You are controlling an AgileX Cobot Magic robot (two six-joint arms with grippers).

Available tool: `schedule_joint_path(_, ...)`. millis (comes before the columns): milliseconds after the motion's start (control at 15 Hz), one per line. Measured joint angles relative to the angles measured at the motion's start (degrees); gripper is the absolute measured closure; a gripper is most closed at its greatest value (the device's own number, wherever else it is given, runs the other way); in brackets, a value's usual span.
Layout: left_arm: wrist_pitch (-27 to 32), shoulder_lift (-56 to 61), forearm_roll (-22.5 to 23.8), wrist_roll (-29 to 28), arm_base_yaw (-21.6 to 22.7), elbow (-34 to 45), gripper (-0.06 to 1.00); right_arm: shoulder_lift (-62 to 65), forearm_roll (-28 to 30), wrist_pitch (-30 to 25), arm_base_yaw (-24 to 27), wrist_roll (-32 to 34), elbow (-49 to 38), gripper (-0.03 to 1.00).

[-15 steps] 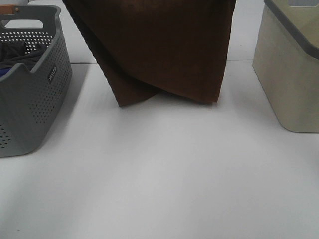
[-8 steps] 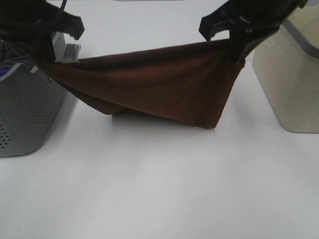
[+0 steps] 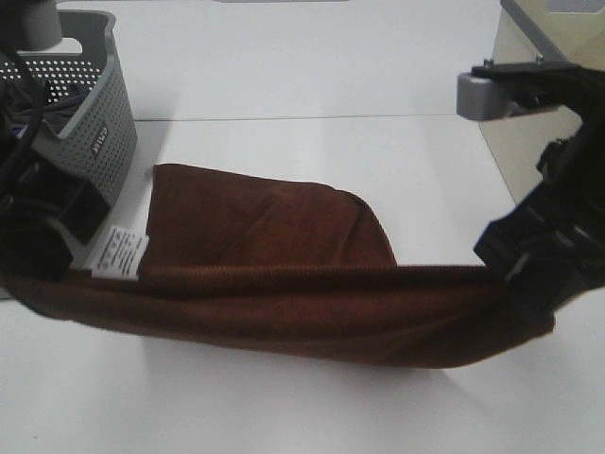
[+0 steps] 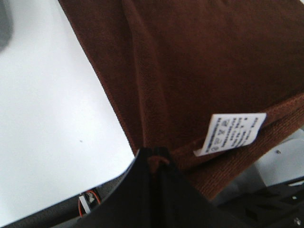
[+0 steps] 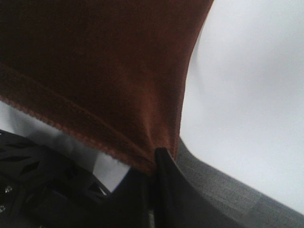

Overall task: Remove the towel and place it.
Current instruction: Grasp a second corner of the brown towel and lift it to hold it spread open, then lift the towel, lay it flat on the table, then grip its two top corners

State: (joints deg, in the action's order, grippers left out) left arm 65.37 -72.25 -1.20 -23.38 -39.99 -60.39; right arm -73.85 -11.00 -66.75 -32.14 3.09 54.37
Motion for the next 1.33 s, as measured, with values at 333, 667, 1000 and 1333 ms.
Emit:
schedule_joint_path(333, -1.1, 0.9, -1.6, -2.3, -5.3, 5.4, 0.94, 6.1, -3.9, 0.2, 0.0, 0.0, -8.5, 0.97)
schedule_joint_path(667, -1.1, 1.0, -1.4, -2.5, -5.6, 5.6, 0.94, 6.6, -3.7, 1.5, 0.1, 0.0, -8.7, 0.97)
schedule_joint_path(1000, -10.0, 1.0, 11.5, -6.4, -5.6, 5.9, 0.94, 6.5, 1.2, 14.6, 0.1, -0.1, -8.5, 0.97)
schedule_joint_path(1333, -22.2, -2.2, 32.9, -16.5, -5.1, 5.6, 0.94, -3.1, 14.9, 19.0, 0.2, 3.0, 4.5, 0.97)
